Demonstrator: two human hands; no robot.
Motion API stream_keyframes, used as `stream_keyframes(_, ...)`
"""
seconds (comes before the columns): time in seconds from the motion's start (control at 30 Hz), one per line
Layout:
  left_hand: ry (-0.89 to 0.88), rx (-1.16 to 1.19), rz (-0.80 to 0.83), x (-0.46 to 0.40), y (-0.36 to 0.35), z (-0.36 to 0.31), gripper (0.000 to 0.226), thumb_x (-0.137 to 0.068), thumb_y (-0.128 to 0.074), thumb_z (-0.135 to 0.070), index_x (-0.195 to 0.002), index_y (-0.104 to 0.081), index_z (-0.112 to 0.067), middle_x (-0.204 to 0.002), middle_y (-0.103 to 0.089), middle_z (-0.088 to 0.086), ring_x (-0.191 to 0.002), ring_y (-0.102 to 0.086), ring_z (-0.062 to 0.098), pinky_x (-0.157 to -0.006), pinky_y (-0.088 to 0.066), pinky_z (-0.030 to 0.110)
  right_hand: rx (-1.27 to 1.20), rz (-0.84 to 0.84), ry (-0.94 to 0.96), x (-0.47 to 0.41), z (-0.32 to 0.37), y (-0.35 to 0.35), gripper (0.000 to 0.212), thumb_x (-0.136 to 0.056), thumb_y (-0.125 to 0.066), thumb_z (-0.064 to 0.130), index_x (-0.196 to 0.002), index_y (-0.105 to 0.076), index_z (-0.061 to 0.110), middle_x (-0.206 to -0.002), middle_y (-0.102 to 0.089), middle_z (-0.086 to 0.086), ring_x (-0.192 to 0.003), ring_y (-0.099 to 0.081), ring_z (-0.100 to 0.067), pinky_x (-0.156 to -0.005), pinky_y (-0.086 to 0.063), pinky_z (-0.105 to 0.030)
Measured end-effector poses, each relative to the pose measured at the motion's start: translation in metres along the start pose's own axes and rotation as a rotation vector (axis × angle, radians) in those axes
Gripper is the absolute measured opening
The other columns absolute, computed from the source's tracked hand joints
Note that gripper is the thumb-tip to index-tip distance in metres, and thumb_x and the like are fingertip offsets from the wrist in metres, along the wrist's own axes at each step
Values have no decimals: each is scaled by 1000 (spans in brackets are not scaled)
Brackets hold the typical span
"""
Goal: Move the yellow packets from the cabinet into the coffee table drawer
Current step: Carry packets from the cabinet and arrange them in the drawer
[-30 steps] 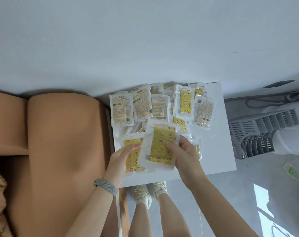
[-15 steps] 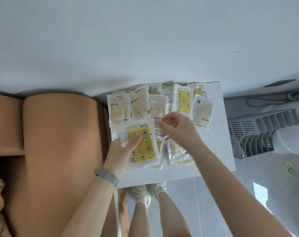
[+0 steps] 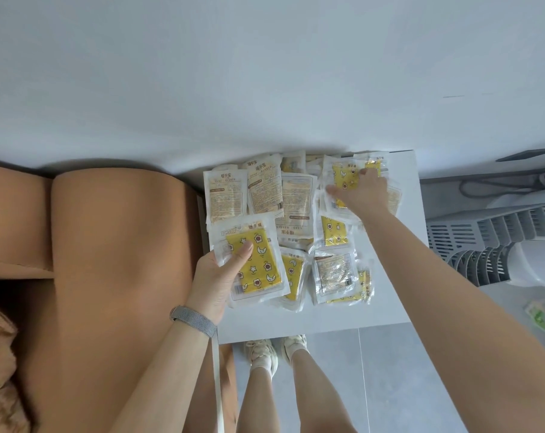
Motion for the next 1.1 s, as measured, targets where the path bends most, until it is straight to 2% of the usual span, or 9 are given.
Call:
stream_keyframes(0.23,-14,28,-7,-1,-8,-4,37,-75,-69,-27,-111,-66,-17,-104,-75,3,-100,-70,25,-76,-59,41,-23,-182,60,15,6,11,87,-71,-83,43,-136,-35,11,-109,-64,-3,-105,-62,-27,-92,-49,-46)
stream_keyframes(0.4,-3,17,-15,0,-9,-3,36,-73,-70,-27,-108,-67,-18,-103,-75,4,-100,-70,25,-79,-59,42,-384,-168,189,25,-2,17,25,-87,-69,39,-95,-63,17,-75,-60,11,-69,-57,-5,-64,-44,-25)
stream_keyframes(0.53,10,41,-25,-1,-9,-1,36,-73,-69,-26,-109,-66,-17,-103,-75,4,-97,-71,24,-71,-60,37,-558,-280,-53,16,-52,33,29,-86,-65,51,-89,-63,22,-85,-61,4,-84,-61,-18,-68,-49,-28)
stream_keyframes(0.6,19,54,-28,-1,-9,0,36,-74,-69,-25,-109,-66,-17,-103,-75,4,-97,-71,24,-70,-60,37,-431,-245,-237,7,-80,29,35,-83,-63,58,-84,-59,23,-89,-52,-4,-106,-56,-28,-85,-51,-37)
stream_keyframes(0.7,21,57,-23,0,-13,1,35,-75,-69,-25,-109,-66,-17,-102,-75,4,-95,-72,23,-68,-60,37,-201,-152,-320,4,-94,19,48,-84,-60,59,-106,-62,16,-86,-38,-4,-127,-37,-32,-104,-39,-46)
stream_keyframes(0.73,22,58,-22,0,-15,1,36,-75,-69,-24,-110,-66,-17,-102,-75,4,-94,-72,22,-67,-60,36,-191,-133,-319,5,-94,15,52,-84,-61,57,-114,-61,15,-99,-43,-8,-129,-32,-33,-105,-38,-45)
stream_keyframes(0.83,16,31,-21,1,-19,2,44,-73,-70,-25,-115,-65,-14,-106,-74,5,-97,-71,23,-69,-59,35,-163,-142,-336,9,-88,11,60,-82,-66,55,-127,-55,16,-145,-27,-10,-130,-28,-33,-101,-32,-41)
stream_keyframes(1.03,7,-8,-18,0,-16,-5,37,-73,-70,-26,-109,-67,-17,-102,-75,3,-94,-72,21,-65,-59,32,-72,-194,-272,11,-78,11,68,-82,-68,54,-132,-48,12,-136,-38,-17,-125,-35,-36,-100,-32,-46)
stream_keyframes(1.1,9,-1,-22,-1,-14,-8,38,-74,-69,-26,-110,-66,-16,-104,-74,4,-94,-72,22,-64,-59,32,-96,-201,-220,10,-76,11,67,-81,-70,52,-129,-49,11,-132,-40,-16,-109,-45,-32,-95,-39,-43)
Point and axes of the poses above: each hand's wrist, its own x-axis away from the middle knuckle, its own y-axis out of the back of the hand, z = x × y, the point moved 7 cm from there along -x, towards the middle knuckle
